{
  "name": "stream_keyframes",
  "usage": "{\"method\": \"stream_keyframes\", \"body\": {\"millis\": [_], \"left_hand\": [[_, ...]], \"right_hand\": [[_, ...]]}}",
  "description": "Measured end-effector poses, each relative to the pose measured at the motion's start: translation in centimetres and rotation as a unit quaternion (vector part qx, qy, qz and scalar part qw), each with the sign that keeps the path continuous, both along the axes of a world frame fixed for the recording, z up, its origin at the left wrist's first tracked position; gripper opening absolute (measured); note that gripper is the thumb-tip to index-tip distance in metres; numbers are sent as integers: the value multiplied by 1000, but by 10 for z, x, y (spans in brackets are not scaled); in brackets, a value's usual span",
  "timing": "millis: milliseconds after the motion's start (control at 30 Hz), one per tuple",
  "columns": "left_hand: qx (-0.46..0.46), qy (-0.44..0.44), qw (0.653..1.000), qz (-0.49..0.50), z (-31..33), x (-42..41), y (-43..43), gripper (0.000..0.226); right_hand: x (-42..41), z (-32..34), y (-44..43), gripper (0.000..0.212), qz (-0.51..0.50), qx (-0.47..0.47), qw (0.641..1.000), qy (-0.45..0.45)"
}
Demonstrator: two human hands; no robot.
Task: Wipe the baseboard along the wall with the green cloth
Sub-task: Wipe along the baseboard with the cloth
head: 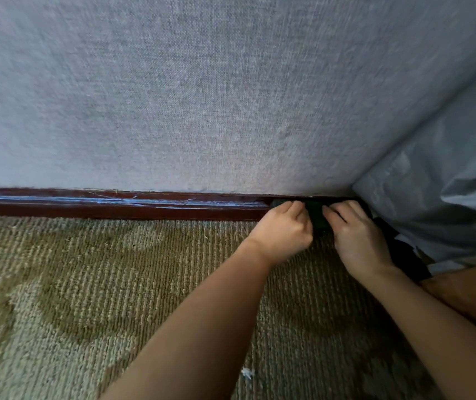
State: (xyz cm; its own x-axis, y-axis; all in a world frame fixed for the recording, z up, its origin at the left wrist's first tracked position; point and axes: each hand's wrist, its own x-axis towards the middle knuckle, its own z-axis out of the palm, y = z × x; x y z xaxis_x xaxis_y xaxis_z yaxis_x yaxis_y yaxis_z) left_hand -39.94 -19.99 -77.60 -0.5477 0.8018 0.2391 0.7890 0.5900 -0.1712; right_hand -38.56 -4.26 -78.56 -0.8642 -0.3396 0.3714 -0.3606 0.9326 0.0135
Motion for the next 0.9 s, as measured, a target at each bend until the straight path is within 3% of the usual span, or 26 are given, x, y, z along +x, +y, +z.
{"method": "stream_keyframes", "body": {"millis": [133,233,400,667,900], "left_hand": [[-8,-6,1000,-6,-5,0,2,44],[-26,-4,1000,-13,-3,-3,0,40],[-43,-2,999,-19,0,-3,-16,40],[-40,9,999,-24,0,-3,-32,46],[-65,32,996,-49,4,0,-61,19]], "right_hand": [[-3,-4,1,28,-19,-26,999,5],[-1,-7,0,38,-32,-49,998,5],[-1,-8,-12,35,-17,-55,998,11],[-5,4,-27,33,-19,-62,996,-68],[15,2,-50,37,0,-42,997,-58]]}}
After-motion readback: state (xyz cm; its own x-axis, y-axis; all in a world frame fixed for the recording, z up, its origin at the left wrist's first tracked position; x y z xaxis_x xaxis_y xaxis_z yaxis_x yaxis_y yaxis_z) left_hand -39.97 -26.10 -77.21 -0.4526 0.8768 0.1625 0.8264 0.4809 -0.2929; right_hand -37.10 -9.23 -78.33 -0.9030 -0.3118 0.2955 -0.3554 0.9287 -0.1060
